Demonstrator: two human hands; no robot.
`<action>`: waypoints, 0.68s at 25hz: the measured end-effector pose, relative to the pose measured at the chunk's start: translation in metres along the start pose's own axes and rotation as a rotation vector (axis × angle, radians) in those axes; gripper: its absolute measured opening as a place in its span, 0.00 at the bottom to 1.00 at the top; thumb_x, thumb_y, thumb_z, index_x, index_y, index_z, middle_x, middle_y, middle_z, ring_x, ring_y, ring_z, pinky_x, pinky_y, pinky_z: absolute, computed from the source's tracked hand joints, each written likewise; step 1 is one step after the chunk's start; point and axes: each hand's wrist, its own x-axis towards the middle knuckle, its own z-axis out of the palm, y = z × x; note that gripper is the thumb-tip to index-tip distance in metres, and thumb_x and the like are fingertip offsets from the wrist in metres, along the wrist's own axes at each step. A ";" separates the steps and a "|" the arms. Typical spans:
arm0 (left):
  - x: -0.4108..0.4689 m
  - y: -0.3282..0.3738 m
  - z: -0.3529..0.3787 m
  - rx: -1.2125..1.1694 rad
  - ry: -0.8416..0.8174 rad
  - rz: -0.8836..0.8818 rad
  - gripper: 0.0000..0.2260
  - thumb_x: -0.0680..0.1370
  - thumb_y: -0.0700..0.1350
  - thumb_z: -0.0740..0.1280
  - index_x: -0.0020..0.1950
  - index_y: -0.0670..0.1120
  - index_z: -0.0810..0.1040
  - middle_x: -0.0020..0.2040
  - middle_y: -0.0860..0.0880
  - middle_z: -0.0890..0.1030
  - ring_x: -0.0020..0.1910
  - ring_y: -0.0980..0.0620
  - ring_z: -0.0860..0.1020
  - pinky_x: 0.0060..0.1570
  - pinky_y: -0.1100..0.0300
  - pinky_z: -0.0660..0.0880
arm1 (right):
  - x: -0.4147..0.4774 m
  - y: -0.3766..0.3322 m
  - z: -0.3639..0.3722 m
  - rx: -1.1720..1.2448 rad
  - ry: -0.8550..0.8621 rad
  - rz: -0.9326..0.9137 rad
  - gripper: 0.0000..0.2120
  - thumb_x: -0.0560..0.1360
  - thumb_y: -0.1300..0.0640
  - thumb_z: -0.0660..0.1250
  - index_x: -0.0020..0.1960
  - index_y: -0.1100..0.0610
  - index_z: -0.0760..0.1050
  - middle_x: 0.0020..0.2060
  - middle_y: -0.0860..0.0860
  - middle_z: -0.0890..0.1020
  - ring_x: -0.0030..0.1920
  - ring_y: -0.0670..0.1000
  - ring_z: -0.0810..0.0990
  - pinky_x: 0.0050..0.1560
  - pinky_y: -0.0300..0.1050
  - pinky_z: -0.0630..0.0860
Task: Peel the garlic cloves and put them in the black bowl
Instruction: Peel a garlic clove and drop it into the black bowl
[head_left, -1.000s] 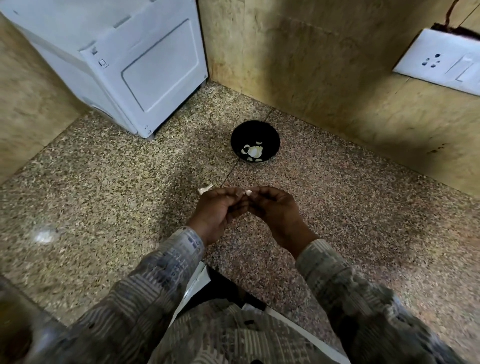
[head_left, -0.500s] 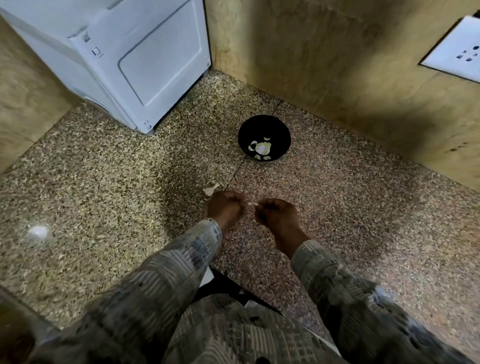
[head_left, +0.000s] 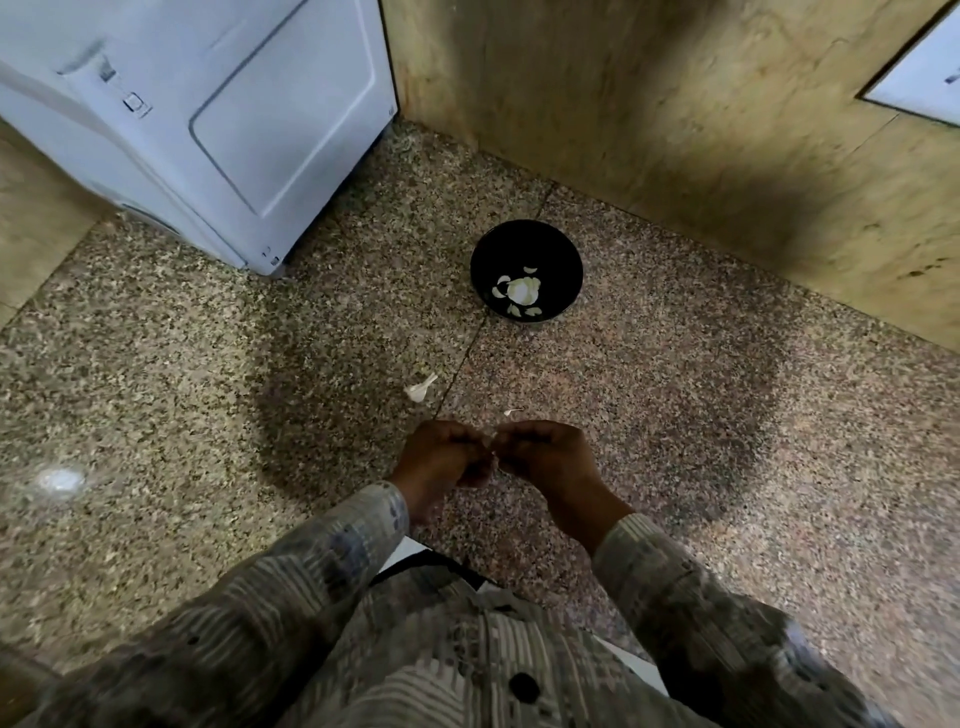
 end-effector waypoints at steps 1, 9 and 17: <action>-0.001 0.001 -0.001 0.010 -0.016 0.032 0.03 0.79 0.35 0.71 0.48 0.36 0.84 0.38 0.37 0.84 0.35 0.44 0.82 0.34 0.56 0.79 | -0.001 -0.001 -0.001 -0.023 -0.001 -0.019 0.05 0.74 0.67 0.76 0.49 0.61 0.85 0.43 0.60 0.88 0.43 0.55 0.85 0.50 0.53 0.84; 0.000 0.036 0.003 0.026 -0.127 -0.080 0.09 0.83 0.37 0.63 0.47 0.40 0.82 0.33 0.44 0.79 0.29 0.48 0.78 0.29 0.58 0.76 | -0.004 -0.001 -0.001 -0.429 0.085 -0.516 0.06 0.74 0.61 0.77 0.48 0.50 0.86 0.41 0.45 0.87 0.44 0.43 0.85 0.47 0.41 0.82; -0.015 0.032 0.018 -0.096 0.014 0.202 0.03 0.80 0.39 0.71 0.49 0.42 0.85 0.44 0.42 0.87 0.46 0.42 0.86 0.47 0.50 0.83 | -0.005 -0.027 -0.006 -0.104 0.073 -0.199 0.05 0.75 0.63 0.76 0.51 0.58 0.85 0.41 0.53 0.88 0.41 0.52 0.87 0.43 0.44 0.84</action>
